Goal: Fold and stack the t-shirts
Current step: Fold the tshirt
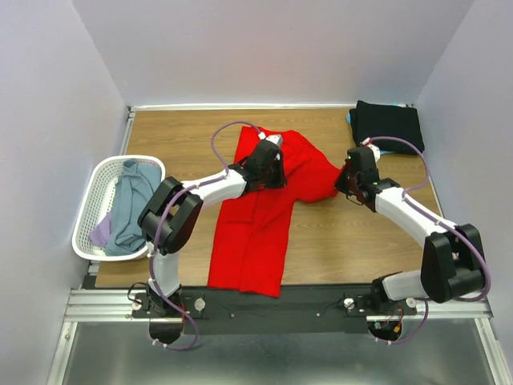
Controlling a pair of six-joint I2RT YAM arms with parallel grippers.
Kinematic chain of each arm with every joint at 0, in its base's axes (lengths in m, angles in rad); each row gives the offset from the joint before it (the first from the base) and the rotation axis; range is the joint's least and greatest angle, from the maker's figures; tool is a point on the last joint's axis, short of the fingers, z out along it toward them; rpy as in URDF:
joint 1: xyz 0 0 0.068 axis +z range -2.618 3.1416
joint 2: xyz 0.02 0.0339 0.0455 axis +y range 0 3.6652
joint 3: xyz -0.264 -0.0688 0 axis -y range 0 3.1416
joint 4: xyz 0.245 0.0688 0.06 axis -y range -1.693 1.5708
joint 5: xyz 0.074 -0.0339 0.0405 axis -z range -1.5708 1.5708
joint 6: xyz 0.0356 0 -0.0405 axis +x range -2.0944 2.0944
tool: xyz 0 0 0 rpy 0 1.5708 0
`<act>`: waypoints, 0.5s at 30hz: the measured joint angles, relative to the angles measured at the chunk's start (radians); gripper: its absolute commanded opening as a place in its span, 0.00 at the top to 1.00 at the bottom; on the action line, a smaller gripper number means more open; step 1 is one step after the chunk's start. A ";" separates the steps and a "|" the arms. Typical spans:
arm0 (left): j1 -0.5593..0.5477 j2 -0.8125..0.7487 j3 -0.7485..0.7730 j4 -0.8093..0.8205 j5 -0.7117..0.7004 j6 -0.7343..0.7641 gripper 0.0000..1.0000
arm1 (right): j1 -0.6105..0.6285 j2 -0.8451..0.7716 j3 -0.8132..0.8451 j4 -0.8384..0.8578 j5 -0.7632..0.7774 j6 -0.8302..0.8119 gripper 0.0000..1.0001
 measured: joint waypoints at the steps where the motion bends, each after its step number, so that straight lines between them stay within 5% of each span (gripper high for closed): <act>1: 0.000 0.005 0.007 -0.001 -0.001 0.000 0.73 | 0.000 -0.011 0.002 -0.007 0.005 -0.001 0.91; 15: 0.011 0.107 0.099 -0.035 -0.023 -0.001 0.73 | 0.000 -0.044 0.074 -0.087 0.019 -0.018 0.91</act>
